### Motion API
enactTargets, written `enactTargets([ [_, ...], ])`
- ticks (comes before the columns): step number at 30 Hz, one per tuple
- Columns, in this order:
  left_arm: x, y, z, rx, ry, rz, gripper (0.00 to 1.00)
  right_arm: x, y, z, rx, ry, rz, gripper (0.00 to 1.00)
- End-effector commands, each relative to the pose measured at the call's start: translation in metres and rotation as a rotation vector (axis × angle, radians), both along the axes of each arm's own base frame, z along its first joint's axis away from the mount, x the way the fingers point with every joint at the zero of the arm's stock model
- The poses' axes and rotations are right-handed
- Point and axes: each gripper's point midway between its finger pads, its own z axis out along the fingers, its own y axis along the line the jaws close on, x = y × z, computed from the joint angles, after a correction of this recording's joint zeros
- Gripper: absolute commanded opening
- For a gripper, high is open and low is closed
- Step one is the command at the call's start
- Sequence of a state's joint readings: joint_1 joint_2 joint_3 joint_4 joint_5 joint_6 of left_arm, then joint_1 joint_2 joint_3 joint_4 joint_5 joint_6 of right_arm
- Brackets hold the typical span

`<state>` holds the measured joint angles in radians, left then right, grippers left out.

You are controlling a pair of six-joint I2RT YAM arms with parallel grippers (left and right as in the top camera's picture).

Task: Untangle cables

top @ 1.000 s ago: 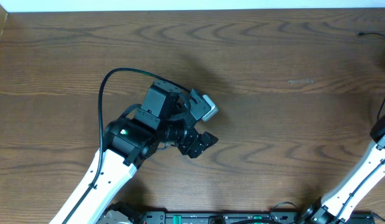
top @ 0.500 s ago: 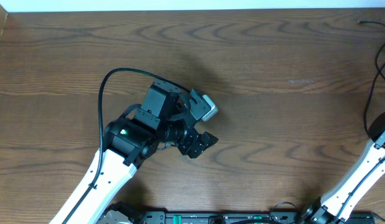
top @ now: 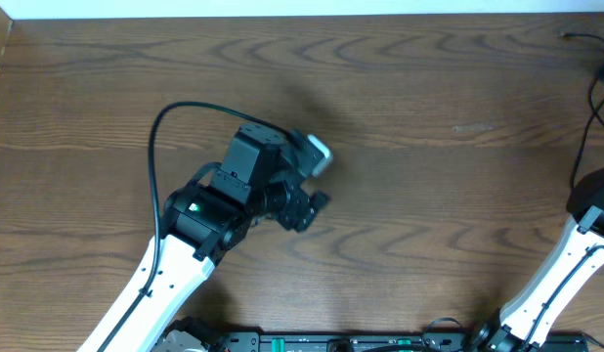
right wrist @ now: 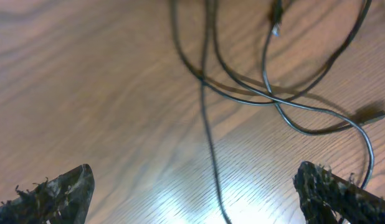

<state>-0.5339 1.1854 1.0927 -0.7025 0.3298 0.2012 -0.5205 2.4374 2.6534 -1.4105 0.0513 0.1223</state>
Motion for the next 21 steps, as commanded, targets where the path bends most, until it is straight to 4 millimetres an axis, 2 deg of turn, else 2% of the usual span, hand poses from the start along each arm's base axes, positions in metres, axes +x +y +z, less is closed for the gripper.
enactTargets([
  [1,0.038,0.037,0.011,0.091,-0.120,0.297,0.75,0.004,0.033,0.064,-0.050,-0.107,0.070,0.99],
  [5,0.058,0.060,0.022,0.125,-0.201,0.476,0.75,0.017,0.075,0.071,-0.008,-0.125,0.179,0.99],
  [6,0.062,0.064,0.025,0.132,-0.222,0.499,0.75,0.023,0.096,0.070,-0.003,-0.116,0.227,0.99],
  [10,0.073,0.085,0.031,0.175,-0.273,0.585,0.77,0.034,0.155,0.066,0.016,-0.088,0.339,0.99],
  [13,0.082,0.104,0.034,0.164,-0.279,0.646,0.84,0.037,0.199,0.064,-0.015,-0.050,0.395,0.99],
  [14,0.087,0.112,0.035,0.154,-0.278,0.666,0.89,0.038,0.213,0.063,-0.040,-0.035,0.411,0.99],
  [16,0.093,0.118,0.035,0.120,-0.262,0.642,0.90,0.037,0.236,0.063,-0.088,-0.010,0.445,0.99],
  [21,0.099,0.129,0.033,-0.059,-0.163,0.573,0.89,0.026,0.277,0.060,-0.125,0.047,0.492,0.99],
])
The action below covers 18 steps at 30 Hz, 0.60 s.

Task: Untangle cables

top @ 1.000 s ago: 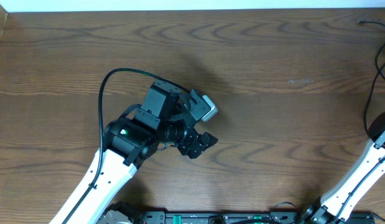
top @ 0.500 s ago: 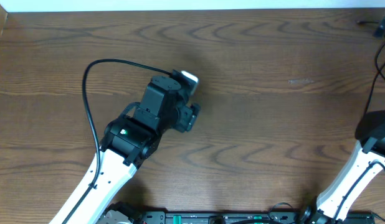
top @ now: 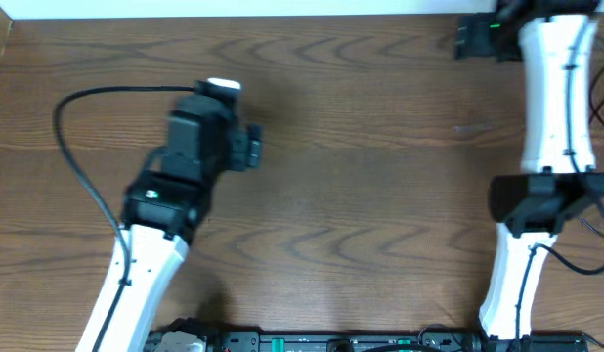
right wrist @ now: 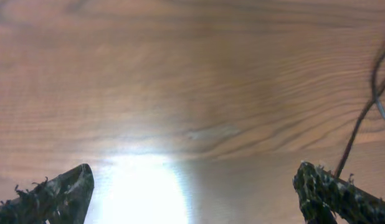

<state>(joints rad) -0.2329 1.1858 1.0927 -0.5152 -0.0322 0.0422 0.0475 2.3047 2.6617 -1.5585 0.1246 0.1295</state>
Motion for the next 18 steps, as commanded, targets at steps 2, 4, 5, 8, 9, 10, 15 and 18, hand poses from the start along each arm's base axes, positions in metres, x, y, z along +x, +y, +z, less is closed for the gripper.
enactTargets([
  [2,0.000,-0.001,0.007,-0.144,0.008,-0.136,0.88,-0.013,0.009,0.001,-0.068,0.033,-0.024,0.99],
  [4,-0.001,0.006,0.004,-0.113,0.011,-0.138,0.88,-0.017,0.013,0.001,-0.069,0.047,-0.014,0.99],
  [5,-0.002,0.010,0.001,-0.102,0.020,-0.120,0.88,-0.018,0.014,0.002,-0.069,0.050,-0.012,0.99],
  [8,-0.006,0.011,-0.010,-0.115,0.055,-0.104,0.88,-0.020,0.014,0.011,-0.069,0.028,-0.006,0.99],
  [9,-0.008,0.011,-0.016,-0.121,0.068,-0.097,0.88,-0.021,0.014,0.019,-0.069,0.006,0.000,0.98],
  [10,-0.008,0.011,-0.021,-0.126,0.076,-0.092,0.88,-0.022,0.014,0.028,-0.068,-0.017,0.004,0.98],
  [15,-0.011,0.011,-0.026,-0.128,0.083,-0.090,0.88,-0.043,0.022,0.087,0.006,-0.151,0.048,0.99],
  [18,-0.012,0.011,-0.022,-0.133,0.075,-0.087,0.88,-0.062,0.015,0.083,-0.007,-0.103,0.035,0.99],
])
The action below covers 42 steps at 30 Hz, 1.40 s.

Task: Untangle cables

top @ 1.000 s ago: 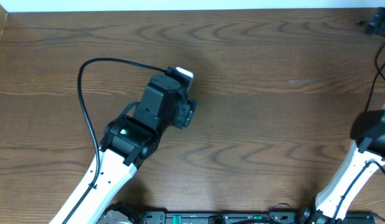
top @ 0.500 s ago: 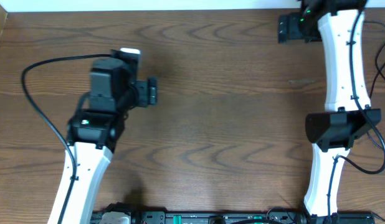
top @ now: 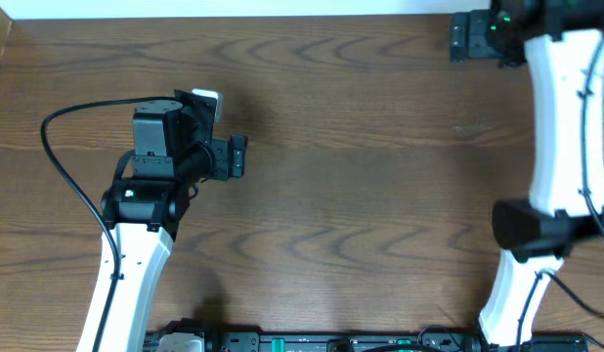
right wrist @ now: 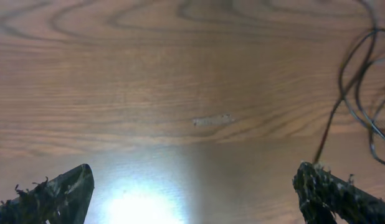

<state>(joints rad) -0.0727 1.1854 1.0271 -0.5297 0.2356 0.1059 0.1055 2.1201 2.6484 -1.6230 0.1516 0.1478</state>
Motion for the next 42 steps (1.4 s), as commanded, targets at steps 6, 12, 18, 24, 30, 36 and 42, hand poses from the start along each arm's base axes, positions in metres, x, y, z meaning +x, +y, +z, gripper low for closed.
enactTargets([
  [6,-0.006,-0.001,0.013,-0.017,-0.034,-0.003,0.88,-0.049,-0.017,-0.014,-0.052,0.011,-0.022,0.99],
  [12,-0.008,-0.001,0.011,-0.016,-0.025,-0.005,0.88,-0.098,-0.020,-0.044,-0.048,-0.115,0.005,0.99],
  [18,-0.014,-0.008,0.018,-0.017,-0.049,-0.025,0.88,-0.140,-0.016,-0.048,0.012,-0.290,0.021,0.99],
  [24,-0.041,-0.012,0.012,0.029,-0.092,-0.033,0.88,-0.177,-0.021,-0.052,0.023,-0.402,0.013,0.99],
  [30,-0.085,-0.023,0.004,-0.032,-0.152,-0.055,0.89,-0.203,-0.024,-0.070,0.066,-0.437,-0.038,0.99],
  [36,-0.123,-0.014,0.004,-0.022,-0.218,-0.048,0.89,-0.209,-0.024,-0.090,0.080,-0.412,-0.059,0.99],
  [42,-0.141,-0.009,0.001,-0.019,-0.214,-0.050,0.90,-0.210,-0.028,-0.086,0.082,-0.442,-0.085,0.99],
])
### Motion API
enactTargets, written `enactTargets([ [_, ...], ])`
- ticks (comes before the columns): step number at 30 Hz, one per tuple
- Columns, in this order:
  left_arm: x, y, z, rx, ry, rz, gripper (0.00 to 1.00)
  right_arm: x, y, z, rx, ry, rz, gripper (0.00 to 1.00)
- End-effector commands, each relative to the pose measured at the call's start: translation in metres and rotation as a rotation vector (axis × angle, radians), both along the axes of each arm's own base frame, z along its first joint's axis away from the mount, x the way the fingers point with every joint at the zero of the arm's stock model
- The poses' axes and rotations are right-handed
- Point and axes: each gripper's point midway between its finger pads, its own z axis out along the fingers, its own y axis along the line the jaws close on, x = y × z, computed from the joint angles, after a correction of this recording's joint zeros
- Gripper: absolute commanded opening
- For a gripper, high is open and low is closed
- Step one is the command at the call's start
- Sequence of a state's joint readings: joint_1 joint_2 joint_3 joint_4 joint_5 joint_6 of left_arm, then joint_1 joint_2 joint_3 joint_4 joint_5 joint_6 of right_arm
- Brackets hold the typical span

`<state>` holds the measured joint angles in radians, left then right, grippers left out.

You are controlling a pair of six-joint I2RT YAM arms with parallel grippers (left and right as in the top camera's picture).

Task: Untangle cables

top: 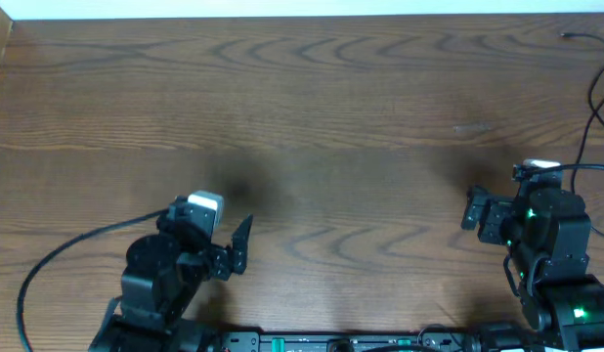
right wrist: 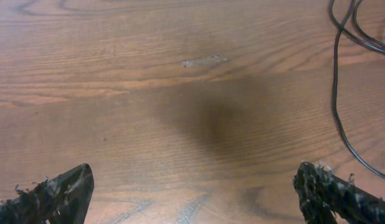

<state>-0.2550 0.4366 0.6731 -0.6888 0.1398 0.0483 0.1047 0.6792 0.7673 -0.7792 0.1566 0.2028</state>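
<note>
Thin black cables lie at the table's far right edge, with a plug end (top: 574,37) near the back corner. In the right wrist view the cables (right wrist: 336,93) run down the upper right as loose strands. My right gripper (right wrist: 192,183) is open over bare wood with nothing between its fingertips (right wrist: 68,186). From overhead it (top: 473,210) sits at the near right, left of the cables and apart from them. My left gripper (top: 239,244) is at the near left, far from the cables, with nothing seen in it.
A brown wooden table (top: 312,108) with a pale scuff mark (right wrist: 205,60). A white wall strip runs along the back edge. Each arm trails its own black lead (top: 67,249) near the front edge.
Both arms have drawn back to the table's near edge. The left gripper was out at the middle left, and the right arm was stretched to the far right corner. Neither holds anything.
At first my left gripper was near the table's centre and my right wrist looked down on crossing cables. Then the left arm stood further left and the right arm reached the far edge. Now both arms sit folded at the front, cables left at the right edge.
</note>
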Motion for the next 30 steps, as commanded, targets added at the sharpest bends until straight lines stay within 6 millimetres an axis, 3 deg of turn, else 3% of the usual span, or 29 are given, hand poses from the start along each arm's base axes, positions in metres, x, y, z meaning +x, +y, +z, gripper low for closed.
enactTargets([
  [1,-0.003,0.004,-0.006,0.004,0.014,0.021,0.89,-0.003,-0.004,0.009,0.019,-0.046,-0.039,0.99],
  [7,-0.001,0.005,-0.005,0.007,0.009,0.028,0.90,-0.019,-0.010,0.017,0.022,-0.103,-0.063,0.99],
  [17,-0.001,0.005,-0.005,0.006,0.006,0.028,0.91,-0.020,-0.007,0.014,0.054,-0.100,-0.069,0.99],
  [19,-0.001,0.005,-0.005,0.006,0.006,0.028,0.98,-0.020,-0.007,0.014,0.054,-0.100,-0.068,0.99],
  [30,-0.002,0.005,-0.007,0.009,0.017,0.027,0.98,-0.025,-0.008,0.007,0.049,-0.064,-0.069,0.99],
])
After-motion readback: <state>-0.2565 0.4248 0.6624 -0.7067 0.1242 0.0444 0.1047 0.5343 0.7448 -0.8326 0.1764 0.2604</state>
